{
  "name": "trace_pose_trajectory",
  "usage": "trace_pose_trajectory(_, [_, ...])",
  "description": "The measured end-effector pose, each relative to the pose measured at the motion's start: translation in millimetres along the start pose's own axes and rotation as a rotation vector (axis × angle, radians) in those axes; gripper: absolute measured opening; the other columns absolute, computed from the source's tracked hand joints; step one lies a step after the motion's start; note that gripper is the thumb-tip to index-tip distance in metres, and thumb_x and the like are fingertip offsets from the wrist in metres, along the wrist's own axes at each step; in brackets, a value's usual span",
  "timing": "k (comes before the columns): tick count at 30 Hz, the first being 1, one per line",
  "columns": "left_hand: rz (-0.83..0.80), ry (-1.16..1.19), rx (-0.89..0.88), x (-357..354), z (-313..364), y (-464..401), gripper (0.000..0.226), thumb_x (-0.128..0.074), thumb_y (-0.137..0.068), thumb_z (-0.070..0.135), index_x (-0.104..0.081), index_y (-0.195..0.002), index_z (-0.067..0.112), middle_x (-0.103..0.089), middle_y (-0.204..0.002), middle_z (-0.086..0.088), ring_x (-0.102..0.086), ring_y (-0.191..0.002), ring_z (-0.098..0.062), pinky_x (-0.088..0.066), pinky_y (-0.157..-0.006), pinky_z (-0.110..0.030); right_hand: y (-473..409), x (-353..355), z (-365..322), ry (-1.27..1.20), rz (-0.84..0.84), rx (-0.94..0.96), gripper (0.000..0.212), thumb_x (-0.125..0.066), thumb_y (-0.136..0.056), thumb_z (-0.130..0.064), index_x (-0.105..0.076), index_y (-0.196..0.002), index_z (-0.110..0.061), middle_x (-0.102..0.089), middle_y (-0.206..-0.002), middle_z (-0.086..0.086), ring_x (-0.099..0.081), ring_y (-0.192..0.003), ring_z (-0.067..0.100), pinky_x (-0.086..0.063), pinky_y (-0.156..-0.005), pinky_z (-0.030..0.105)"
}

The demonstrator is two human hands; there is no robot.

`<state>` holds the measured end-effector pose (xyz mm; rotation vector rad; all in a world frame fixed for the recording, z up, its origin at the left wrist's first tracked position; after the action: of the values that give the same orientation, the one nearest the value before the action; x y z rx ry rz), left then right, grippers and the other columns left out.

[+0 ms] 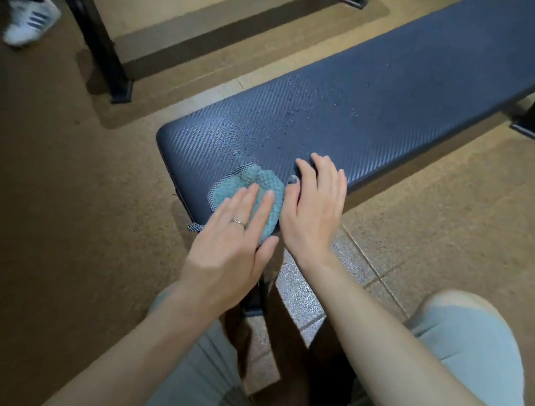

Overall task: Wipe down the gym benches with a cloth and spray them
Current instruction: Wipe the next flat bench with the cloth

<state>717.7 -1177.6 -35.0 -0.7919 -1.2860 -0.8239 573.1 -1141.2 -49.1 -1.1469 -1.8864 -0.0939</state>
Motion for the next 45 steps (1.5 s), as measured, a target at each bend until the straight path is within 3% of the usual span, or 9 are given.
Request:
trace_pose_trajectory(9, [-0.057,0.108,0.27,8,-122,-142,0.052,-0.025,-0.111,0.03,-0.024,-0.162,0.021,-0.02,-0.169,-0.013,-0.018,-0.156,-0.029,-0.012,-0.128,-0.04,1,-3,1,0.018,0.026,0.026,0.041,-0.037,-0.098,-0.021,-0.065,-0.126,-0.011,-0.055,-0.141,0.009,-0.042,-0.14,0.027,-0.02,-0.122,0.049])
trace_pose_trajectory(16, [-0.044,0.18,0.147,12,-66,-11,0.054,-0.023,-0.108,0.034,-0.036,-0.158,0.022,-0.03,-0.166,-0.008,-0.027,-0.154,-0.026,-0.019,-0.127,-0.044,2,-3,-1,0.053,0.032,0.021,0.042,-0.038,-0.094,-0.02,-0.065,-0.125,-0.01,-0.055,-0.142,0.011,-0.042,-0.14,0.03,-0.021,-0.122,0.05])
trace_pose_trajectory(19, [-0.077,0.158,0.095,7,-89,-43,0.058,-0.017,-0.105,0.038,-0.033,-0.159,0.025,-0.028,-0.167,-0.007,-0.024,-0.155,-0.026,-0.019,-0.127,-0.044,2,-4,0,0.059,0.049,0.025,0.042,-0.039,-0.093,-0.019,-0.065,-0.124,-0.01,-0.055,-0.141,0.011,-0.042,-0.139,0.03,-0.021,-0.122,0.05])
trace_pose_trajectory(23, [-0.024,0.144,0.224,11,-151,-126,0.05,-0.026,-0.109,0.034,-0.035,-0.158,0.026,-0.033,-0.165,-0.008,-0.03,-0.151,-0.029,-0.021,-0.125,-0.044,2,-4,0,0.051,0.046,0.027,0.041,-0.04,-0.092,-0.019,-0.065,-0.123,-0.01,-0.055,-0.141,0.01,-0.043,-0.139,0.03,-0.021,-0.122,0.051])
trace_pose_trajectory(27, [0.051,0.147,0.288,13,-154,-120,0.047,-0.03,-0.11,0.031,-0.04,-0.155,0.025,-0.041,-0.158,-0.008,-0.034,-0.146,-0.029,-0.026,-0.121,-0.044,3,-2,0,0.069,0.041,0.027,0.041,-0.039,-0.093,-0.019,-0.065,-0.123,-0.01,-0.055,-0.14,0.011,-0.044,-0.138,0.03,-0.021,-0.122,0.05])
trace_pose_trajectory(35, [0.129,0.511,0.547,6,-117,-16,0.048,-0.032,-0.11,0.025,-0.032,-0.158,0.022,-0.006,-0.17,0.004,-0.012,-0.156,-0.019,-0.015,-0.126,-0.035,3,-2,-2,0.075,0.05,0.023,0.041,-0.039,-0.092,-0.018,-0.065,-0.122,-0.008,-0.055,-0.14,0.012,-0.044,-0.137,0.032,-0.021,-0.122,0.05])
trace_pose_trajectory(40, [0.213,0.546,0.582,13,-158,-75,0.044,-0.035,-0.109,0.019,-0.044,-0.152,0.014,-0.029,-0.162,-0.012,-0.028,-0.148,-0.026,-0.018,-0.117,-0.028,1,-3,-2,0.086,0.051,0.026,0.041,-0.039,-0.093,-0.019,-0.065,-0.123,-0.008,-0.055,-0.14,0.013,-0.044,-0.137,0.032,-0.023,-0.121,0.052])
trace_pose_trajectory(42, [0.159,0.516,0.628,19,-184,-102,0.038,-0.034,-0.109,0.02,-0.055,-0.139,0.01,-0.053,-0.143,-0.019,-0.047,-0.131,-0.032,-0.033,-0.103,-0.032,2,-3,-1,0.088,0.052,0.028,0.042,-0.039,-0.092,-0.019,-0.065,-0.123,-0.009,-0.055,-0.14,0.013,-0.044,-0.137,0.032,-0.022,-0.122,0.051])
trace_pose_trajectory(45, [-0.003,0.394,0.668,27,-200,-132,0.037,-0.03,-0.106,0.025,-0.061,-0.117,0.008,-0.062,-0.13,-0.022,-0.055,-0.12,-0.038,-0.039,-0.088,-0.039,3,-3,-1,0.09,0.048,0.03,0.041,-0.039,-0.093,-0.019,-0.065,-0.123,-0.009,-0.055,-0.14,0.012,-0.043,-0.138,0.032,-0.021,-0.122,0.05])
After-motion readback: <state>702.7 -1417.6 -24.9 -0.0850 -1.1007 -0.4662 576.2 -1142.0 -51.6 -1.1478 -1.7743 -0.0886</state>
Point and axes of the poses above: each hand's wrist, its own y-axis away from the middle knuckle, its own x-axis out of the back of the hand, z = x × y, the point moved 6 cm from there along -y, towards the middle knuckle
